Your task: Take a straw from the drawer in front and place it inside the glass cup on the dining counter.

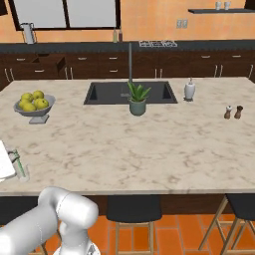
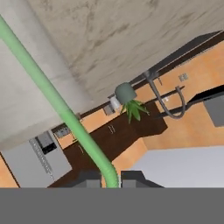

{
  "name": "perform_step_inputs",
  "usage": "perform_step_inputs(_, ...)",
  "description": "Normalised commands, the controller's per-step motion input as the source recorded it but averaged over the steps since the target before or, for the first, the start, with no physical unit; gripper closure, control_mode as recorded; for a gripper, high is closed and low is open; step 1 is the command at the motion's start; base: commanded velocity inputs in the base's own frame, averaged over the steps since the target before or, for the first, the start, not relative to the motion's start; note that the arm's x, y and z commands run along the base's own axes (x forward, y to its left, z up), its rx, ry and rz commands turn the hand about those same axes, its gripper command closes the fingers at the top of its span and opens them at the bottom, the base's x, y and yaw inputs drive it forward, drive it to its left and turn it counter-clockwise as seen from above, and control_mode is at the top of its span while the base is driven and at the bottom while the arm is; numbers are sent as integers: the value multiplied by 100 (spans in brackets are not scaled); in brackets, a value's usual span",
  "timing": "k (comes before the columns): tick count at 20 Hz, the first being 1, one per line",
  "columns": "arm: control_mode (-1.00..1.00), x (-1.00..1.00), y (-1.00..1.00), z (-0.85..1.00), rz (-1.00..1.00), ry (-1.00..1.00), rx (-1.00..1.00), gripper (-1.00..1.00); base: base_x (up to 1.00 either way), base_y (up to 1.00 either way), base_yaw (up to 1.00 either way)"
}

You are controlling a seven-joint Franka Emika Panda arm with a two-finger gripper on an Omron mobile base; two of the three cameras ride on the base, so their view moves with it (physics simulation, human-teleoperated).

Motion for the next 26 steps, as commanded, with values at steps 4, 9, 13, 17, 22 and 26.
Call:
perform_step_inputs(4,-100,0,1,-1,0,1,9,-100,0,0,0)
perform_step_inputs(9,-100,0,0,0,0,4,15,-100,0,0,0)
perform_step_inputs(13,-100,5,0,1,0,16,23,-100,0,0,0)
perform_step_inputs(17,-100,8,0,12,0,26,31,-100,0,0,0)
perform_step_inputs(22,-100,1,0,5,0,37,38,-100,0,0,0)
perform_step_inputs(26,-100,0,0,0,0,40,41,-100,0,0,0)
